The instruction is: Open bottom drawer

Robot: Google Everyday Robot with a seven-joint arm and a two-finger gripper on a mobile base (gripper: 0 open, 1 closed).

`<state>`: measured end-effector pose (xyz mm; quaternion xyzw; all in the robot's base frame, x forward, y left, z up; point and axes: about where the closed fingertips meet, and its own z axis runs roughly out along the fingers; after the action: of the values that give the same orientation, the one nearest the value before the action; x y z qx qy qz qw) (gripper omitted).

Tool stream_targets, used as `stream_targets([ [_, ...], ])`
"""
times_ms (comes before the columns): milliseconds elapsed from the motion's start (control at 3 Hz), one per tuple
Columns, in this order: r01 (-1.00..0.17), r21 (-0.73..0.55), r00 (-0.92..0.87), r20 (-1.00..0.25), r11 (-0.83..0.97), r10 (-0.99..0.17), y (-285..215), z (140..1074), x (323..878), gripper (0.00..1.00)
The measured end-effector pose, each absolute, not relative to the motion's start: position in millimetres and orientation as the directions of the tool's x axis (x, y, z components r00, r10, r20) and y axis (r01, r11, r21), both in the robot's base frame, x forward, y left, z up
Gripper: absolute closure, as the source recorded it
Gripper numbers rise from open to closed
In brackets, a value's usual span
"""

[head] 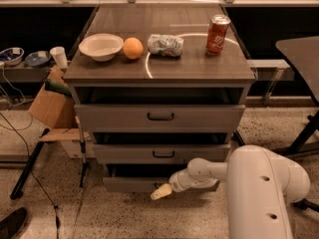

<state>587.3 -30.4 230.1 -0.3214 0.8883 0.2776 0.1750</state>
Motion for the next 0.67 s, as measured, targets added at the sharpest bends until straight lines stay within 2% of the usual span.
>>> stream_targets([
  [667, -0.694, 0.358, -0.689, -0.580, 0.624, -0.434, -32.9, 242.7, 587.6, 0.00],
])
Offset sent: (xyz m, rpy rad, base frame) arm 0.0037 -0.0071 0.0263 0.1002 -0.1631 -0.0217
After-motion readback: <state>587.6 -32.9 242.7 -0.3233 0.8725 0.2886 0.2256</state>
